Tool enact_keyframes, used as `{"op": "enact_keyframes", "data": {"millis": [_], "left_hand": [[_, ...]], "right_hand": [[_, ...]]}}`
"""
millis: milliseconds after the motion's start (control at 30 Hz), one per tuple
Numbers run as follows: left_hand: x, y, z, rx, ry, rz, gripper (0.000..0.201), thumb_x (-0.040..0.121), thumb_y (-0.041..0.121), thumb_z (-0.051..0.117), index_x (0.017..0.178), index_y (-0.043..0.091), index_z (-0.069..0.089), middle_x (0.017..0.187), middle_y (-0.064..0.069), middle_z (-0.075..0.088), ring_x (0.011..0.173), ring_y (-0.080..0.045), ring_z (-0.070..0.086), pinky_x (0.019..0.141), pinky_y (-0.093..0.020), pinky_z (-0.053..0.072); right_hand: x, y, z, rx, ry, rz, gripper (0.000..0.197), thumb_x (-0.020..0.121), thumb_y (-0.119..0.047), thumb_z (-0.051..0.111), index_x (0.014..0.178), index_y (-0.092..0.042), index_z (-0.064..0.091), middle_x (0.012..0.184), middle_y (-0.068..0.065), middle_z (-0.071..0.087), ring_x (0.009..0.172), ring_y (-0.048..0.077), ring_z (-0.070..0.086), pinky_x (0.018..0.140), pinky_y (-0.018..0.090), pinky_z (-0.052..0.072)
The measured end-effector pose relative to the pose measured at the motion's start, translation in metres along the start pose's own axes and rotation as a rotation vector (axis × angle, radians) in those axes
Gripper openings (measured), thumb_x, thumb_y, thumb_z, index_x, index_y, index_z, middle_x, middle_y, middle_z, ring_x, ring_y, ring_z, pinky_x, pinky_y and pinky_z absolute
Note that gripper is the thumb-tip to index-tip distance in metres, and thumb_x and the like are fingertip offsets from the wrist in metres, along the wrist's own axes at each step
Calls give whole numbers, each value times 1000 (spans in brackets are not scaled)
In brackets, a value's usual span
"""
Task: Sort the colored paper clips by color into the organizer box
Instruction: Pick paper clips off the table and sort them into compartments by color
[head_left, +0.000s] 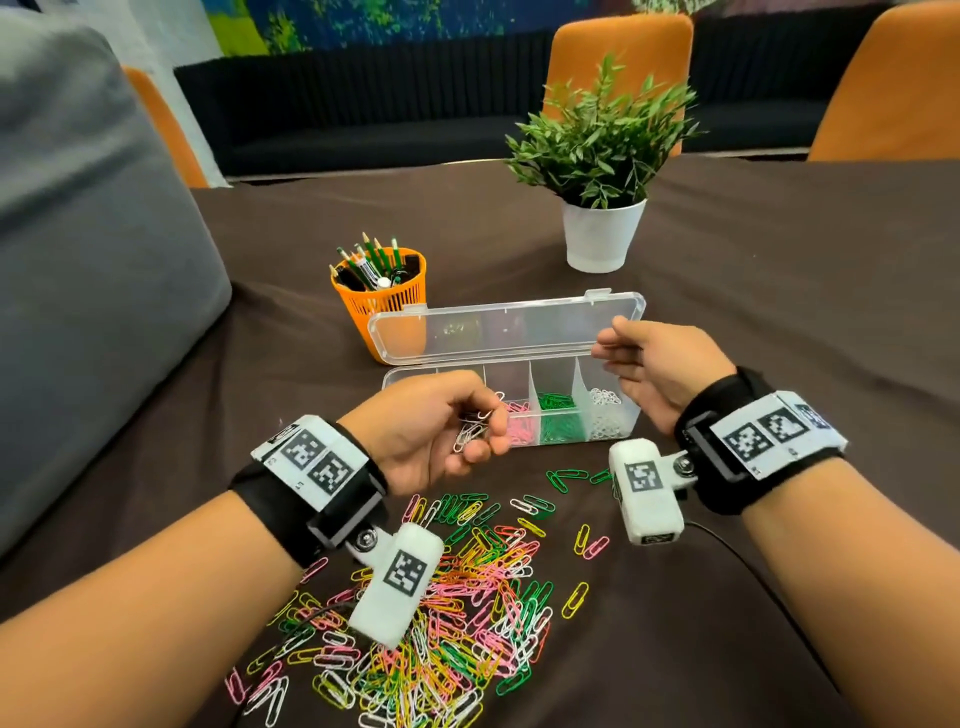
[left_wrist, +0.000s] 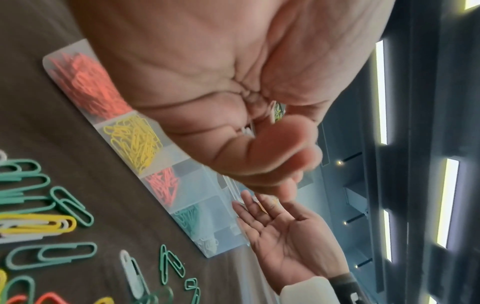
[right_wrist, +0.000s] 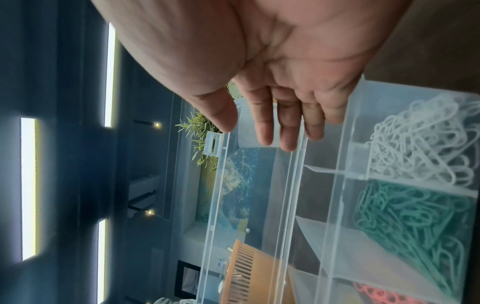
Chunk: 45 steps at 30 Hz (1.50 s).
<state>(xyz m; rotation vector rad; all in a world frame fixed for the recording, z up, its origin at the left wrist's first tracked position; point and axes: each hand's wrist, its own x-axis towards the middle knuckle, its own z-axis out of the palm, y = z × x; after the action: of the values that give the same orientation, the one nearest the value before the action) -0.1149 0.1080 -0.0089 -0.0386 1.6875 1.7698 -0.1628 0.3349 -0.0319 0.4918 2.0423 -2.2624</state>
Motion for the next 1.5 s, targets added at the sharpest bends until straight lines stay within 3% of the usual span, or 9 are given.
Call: {"op": "enact_keyframes", "data": {"millis": [300,433,733,833,900,1033,1133,1233,1500], "left_hand": [[43,25,34,-219,46,-12,35,91,-6,34,110,-7,63,80,-16,64,55,-14,61,50,-20,55],[77,40,57,-290,82,5,32,90,-1,33,108,-5,60,92,-18,64,78,-24,65,72,-28,59],[94,51,71,55,8,35,11,81,7,48,80,17,46,66,-1,28,59,-14,21,57,-28,24],[75,54,58,209,46,119,14,91,4,48,97,12,57,86,-7,54,76,-16,48,69,-25,40],[51,53,42,403,22,169,21,96,1,47,105,12,62,104,-8,65,94,-18,61,82,-27,49],[-13,26,-10,1123,-2,246,12,90,8,67,99,17,70,87,4,71,73,0,60,71,-16,48],[-56,-9,-51,1436,83,129,8,85,20,73,91,23,73,76,14,69,69,4,59,64,-7,41],[-87,-35,-90,1550,183,-47,6,83,25,71,88,27,69,72,15,65,64,5,57,59,-6,36],[-152,-82,-122,1433,322,-119,9,80,39,73,87,34,69,75,21,68,72,5,62,72,-22,51]], "right_hand": [[-7,5,-29,-41,142,-166,13,89,-16,60,79,-20,67,82,-6,63,75,6,58,79,30,47],[-8,17,-32,-116,94,-30,19,83,-30,67,90,-16,77,93,6,71,86,22,65,94,51,52],[-8,19,-38,-927,33,-241,46,87,0,50,128,-16,64,145,-12,49,131,12,49,107,19,31],[-11,18,-39,-1058,-1,-289,45,89,0,47,128,-15,63,147,-10,47,131,18,49,108,25,35],[-16,15,-40,-1103,-8,-324,42,90,-2,47,127,-15,64,145,-5,51,130,22,50,107,28,37],[-43,19,-23,-1129,77,-644,26,84,-16,63,107,-24,69,116,3,61,110,25,56,96,32,42],[-65,22,10,-1225,-263,-645,9,82,-25,68,90,-29,68,83,-12,58,86,15,57,78,25,43],[-69,30,43,-1476,-544,-483,10,85,-34,64,94,-30,67,74,-15,57,81,13,57,74,24,44],[-53,47,61,-1721,-645,-507,8,86,-29,60,82,-23,58,76,-9,58,77,16,56,69,25,44]]}}
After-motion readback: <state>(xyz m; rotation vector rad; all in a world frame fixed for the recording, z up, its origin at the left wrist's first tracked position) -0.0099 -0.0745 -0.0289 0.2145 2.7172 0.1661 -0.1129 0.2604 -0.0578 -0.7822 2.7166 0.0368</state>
